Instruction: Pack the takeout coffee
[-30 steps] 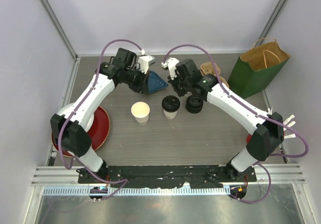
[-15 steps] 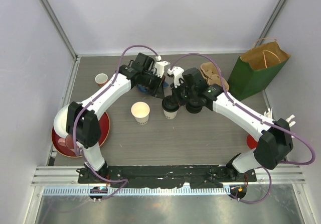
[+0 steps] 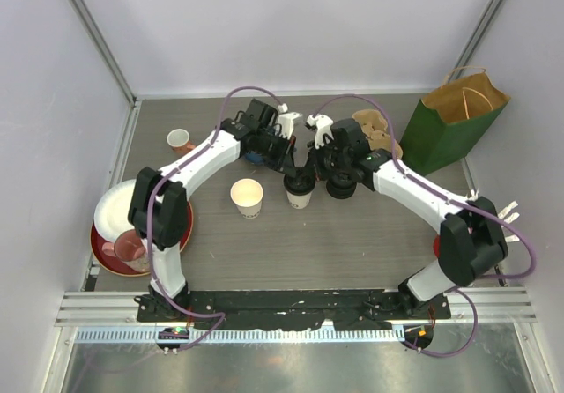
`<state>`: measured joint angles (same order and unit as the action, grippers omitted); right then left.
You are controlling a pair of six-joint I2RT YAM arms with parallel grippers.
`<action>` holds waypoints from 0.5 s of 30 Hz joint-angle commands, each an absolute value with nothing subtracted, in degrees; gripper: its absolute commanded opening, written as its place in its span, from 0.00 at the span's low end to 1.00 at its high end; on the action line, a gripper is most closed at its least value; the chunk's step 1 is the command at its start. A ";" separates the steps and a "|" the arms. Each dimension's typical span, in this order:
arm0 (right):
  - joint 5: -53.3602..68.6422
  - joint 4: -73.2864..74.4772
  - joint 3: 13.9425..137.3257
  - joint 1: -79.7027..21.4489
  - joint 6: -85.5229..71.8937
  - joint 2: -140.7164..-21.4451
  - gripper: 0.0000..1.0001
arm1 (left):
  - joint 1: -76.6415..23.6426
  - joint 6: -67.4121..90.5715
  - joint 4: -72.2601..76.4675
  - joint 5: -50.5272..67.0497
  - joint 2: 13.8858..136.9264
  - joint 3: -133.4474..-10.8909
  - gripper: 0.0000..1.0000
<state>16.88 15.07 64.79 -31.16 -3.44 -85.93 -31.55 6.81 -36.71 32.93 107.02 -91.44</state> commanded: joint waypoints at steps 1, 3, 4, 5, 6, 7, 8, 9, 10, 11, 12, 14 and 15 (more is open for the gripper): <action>19.16 10.55 60.92 -30.50 -5.01 -90.00 0.01 | -31.73 6.95 -34.98 33.93 109.51 -88.16 0.00; 18.72 10.37 59.86 -30.50 -5.27 -89.65 0.01 | -31.82 6.42 -34.98 33.40 109.25 -86.67 0.00; 18.55 10.37 59.33 -30.41 -5.36 -89.39 0.01 | -31.73 6.24 -34.98 33.22 109.07 -86.31 0.00; 18.46 10.37 59.24 -30.41 -5.45 -89.04 0.01 | -31.82 5.89 -34.98 33.14 108.90 -86.05 0.00; 18.54 10.55 59.33 -30.41 -5.45 -88.34 0.01 | -31.82 5.80 -34.98 33.13 108.29 -85.96 0.00; 18.46 10.81 59.67 -30.32 -5.36 -87.98 0.01 | -31.73 5.80 -34.98 33.31 108.02 -86.04 0.00; 18.54 11.25 60.11 -30.32 -5.36 -87.80 0.01 | -31.73 5.71 -35.07 33.57 107.58 -86.22 0.00; 18.98 12.38 61.25 -30.41 -5.27 -87.37 0.01 | -31.82 5.80 -35.33 33.84 106.88 -87.00 0.00; 19.07 12.91 61.96 -30.50 -5.10 -87.10 0.01 | -31.82 5.80 -35.59 34.27 106.44 -87.62 0.00; 19.33 13.44 62.57 -30.41 -5.10 -86.93 0.01 | -31.82 5.71 -35.86 35.06 106.00 -88.15 0.00; 19.51 14.06 63.71 -30.50 -5.10 -86.66 0.01 | -31.73 5.89 -36.38 35.33 105.39 -89.29 0.00; 20.12 14.50 64.94 -30.50 -5.27 -85.78 0.04 | -31.73 5.89 -37.00 35.94 104.86 -90.52 0.00; 20.39 14.85 66.17 -30.50 -5.36 -85.43 0.06 | -31.73 5.80 -37.52 36.03 104.59 -91.57 0.00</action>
